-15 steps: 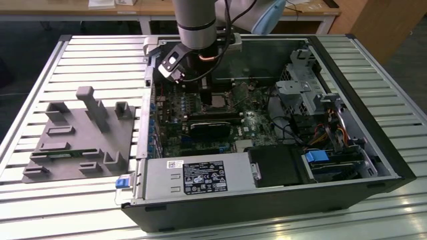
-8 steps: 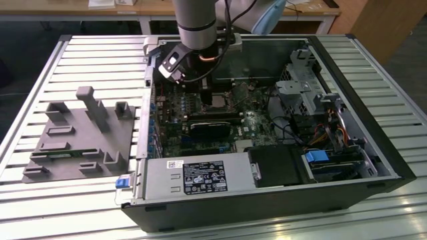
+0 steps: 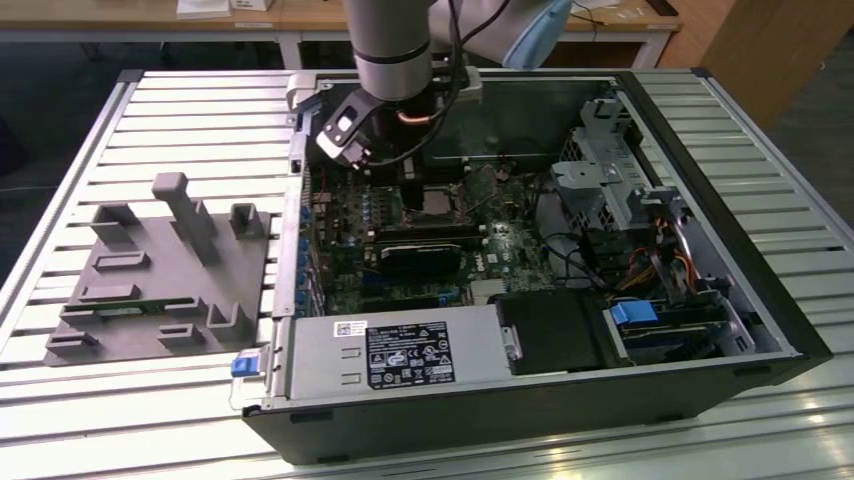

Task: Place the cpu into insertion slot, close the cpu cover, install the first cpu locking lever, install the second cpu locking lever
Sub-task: 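Place the cpu into insertion slot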

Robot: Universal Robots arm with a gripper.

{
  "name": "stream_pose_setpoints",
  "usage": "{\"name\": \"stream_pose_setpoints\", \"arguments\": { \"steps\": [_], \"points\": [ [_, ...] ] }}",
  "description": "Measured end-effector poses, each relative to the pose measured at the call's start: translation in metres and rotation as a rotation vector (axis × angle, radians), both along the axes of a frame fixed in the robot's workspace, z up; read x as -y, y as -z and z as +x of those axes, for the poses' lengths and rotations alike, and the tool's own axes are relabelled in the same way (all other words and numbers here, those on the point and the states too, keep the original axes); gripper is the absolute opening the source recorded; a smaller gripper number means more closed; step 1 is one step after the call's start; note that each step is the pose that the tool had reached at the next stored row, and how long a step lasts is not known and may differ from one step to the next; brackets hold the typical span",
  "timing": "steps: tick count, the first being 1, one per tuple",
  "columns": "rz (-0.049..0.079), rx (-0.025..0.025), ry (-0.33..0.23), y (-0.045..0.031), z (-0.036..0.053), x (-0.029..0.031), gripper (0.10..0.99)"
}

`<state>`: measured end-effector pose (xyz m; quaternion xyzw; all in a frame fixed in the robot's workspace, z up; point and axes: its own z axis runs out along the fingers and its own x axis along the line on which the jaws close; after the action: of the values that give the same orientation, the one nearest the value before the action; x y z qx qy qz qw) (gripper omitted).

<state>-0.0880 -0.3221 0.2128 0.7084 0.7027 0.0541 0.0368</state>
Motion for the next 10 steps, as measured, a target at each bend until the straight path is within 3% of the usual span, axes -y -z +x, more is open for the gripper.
{"name": "stream_pose_setpoints", "arguments": {
  "steps": [10],
  "points": [
    [0.000, 0.0000, -0.017, 0.0006, -0.0035, 0.0000, 0.612]
  ]
}}
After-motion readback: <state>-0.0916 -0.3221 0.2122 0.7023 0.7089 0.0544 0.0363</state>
